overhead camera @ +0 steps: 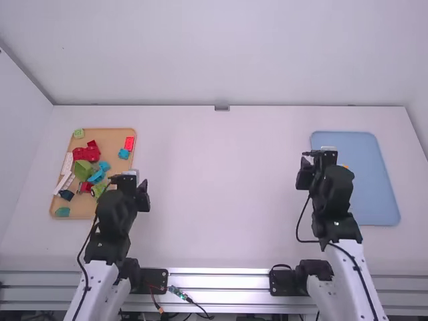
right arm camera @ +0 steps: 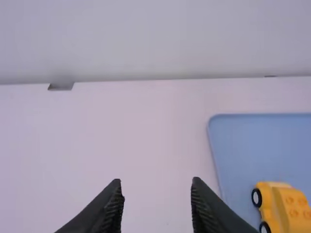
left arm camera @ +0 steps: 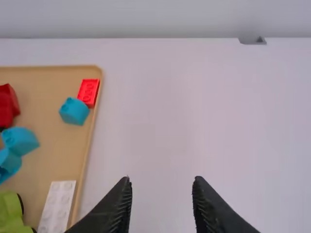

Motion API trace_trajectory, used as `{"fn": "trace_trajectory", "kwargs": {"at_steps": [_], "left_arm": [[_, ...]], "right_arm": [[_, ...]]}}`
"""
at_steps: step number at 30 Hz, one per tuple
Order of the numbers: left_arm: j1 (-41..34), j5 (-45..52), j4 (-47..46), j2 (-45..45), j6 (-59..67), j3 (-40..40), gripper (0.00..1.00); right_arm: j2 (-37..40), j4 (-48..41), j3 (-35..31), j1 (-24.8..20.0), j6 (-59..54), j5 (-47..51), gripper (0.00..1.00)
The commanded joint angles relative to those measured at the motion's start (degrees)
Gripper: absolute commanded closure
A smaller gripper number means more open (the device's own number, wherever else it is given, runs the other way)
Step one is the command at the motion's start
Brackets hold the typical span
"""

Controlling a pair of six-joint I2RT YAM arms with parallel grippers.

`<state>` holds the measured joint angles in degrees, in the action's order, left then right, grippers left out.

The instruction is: Assemble lego blocks to make yellow taxi

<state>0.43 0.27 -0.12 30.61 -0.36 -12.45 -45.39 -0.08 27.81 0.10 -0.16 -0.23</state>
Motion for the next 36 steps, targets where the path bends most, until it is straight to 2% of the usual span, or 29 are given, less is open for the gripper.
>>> {"fn": "trace_trajectory", "kwargs": {"at_steps": [1, 9, 14, 22, 36], "left_arm": [[-0.43, -0.27, 0.12, -3.47, 0.36, 3.21, 0.73], [-0.43, -0.27, 0.12, -12.93, 0.36, 12.45, 0.90], [-0.43, -0.27, 0.12, -17.60, 0.36, 12.45, 0.98], [-0.43, -0.27, 0.12, -23.66, 0.36, 12.45, 1.00], [-0.43, -0.27, 0.12, -30.61, 0.36, 12.45, 1.00]], "right_arm": [[3.54, 0.08, -3.85, -0.10, 0.16, 0.23, 0.71], [14.44, 0.08, -14.74, -0.10, 0.16, 0.23, 0.90], [20.13, 0.08, -20.44, -0.10, 0.16, 0.23, 1.00], [27.73, 0.08, -27.81, -0.10, 0.16, 0.23, 1.00], [38.70, 0.08, -27.81, -0.10, 0.16, 0.23, 1.00]]}}
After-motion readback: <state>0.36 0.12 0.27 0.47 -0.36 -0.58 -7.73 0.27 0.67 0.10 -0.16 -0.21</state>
